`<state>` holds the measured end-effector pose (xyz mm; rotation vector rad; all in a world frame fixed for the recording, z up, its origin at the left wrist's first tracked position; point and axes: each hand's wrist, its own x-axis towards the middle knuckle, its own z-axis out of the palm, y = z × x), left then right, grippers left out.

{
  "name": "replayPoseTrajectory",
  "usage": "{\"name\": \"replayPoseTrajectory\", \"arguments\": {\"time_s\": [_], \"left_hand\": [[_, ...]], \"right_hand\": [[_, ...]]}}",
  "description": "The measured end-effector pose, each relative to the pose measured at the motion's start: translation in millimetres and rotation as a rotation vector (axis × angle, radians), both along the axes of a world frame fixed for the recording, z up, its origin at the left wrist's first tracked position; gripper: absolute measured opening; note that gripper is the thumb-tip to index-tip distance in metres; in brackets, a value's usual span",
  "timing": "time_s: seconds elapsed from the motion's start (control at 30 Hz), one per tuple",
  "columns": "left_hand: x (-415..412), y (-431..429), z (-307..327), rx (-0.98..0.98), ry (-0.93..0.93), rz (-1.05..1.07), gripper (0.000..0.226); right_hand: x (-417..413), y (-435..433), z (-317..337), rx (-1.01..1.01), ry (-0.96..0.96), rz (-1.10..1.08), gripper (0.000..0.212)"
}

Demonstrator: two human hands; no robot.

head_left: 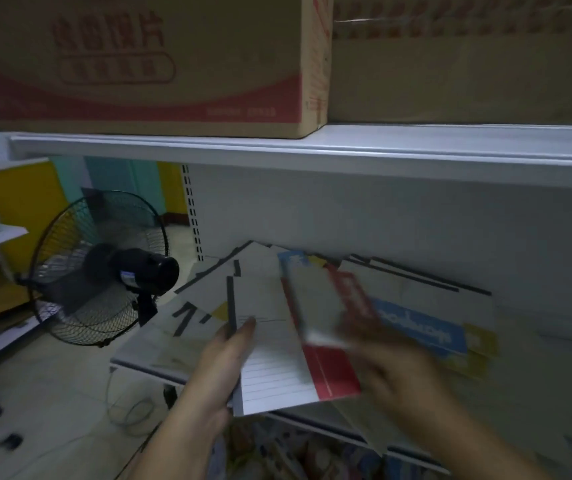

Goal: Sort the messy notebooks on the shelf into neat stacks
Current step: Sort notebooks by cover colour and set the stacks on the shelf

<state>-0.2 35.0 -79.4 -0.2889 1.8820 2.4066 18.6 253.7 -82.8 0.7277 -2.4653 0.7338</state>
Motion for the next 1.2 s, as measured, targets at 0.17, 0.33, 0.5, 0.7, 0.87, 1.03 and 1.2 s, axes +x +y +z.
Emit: {"name": "replayPoseTrajectory", "arguments": {"time_s": [0.17, 0.33, 0.5, 0.7, 0.87, 1.03, 1.2], "left_hand": [[0, -4, -9, -0.027, 0.019, -0.068, 0.024], [2, -10, -14, 0.002, 0.057, -0.212, 0.029], [8, 13, -14, 0.032, 0.083, -0.372, 0.020], [38, 78, -23, 0.098, -0.035, -0.458, 0.015], [65, 144, -18, 0.068, -0.119, -0.519, 0.008], [116, 239, -16, 0.037, -0.128, -0.609, 0.010], [162, 329, -29, 0.062, -0.224, -0.816, 0.029]], "right_hand": [[21, -29, -11, 0.304, -0.147, 0.219, 0.037], [26, -19, 1, -0.320, -0.326, -0.196, 0.036], [40, -7, 10, -0.795, -0.789, -0.244, 0.027], [81, 31, -11, -1.020, -0.777, -0.452, 0.025], [128, 89, -15, -1.121, -0.748, -0.568, 0.020], [192, 165, -15, -1.177, -0.726, -0.595, 0.025], [253, 237, -25, -1.298, -0.637, -0.625, 0.032]]}}
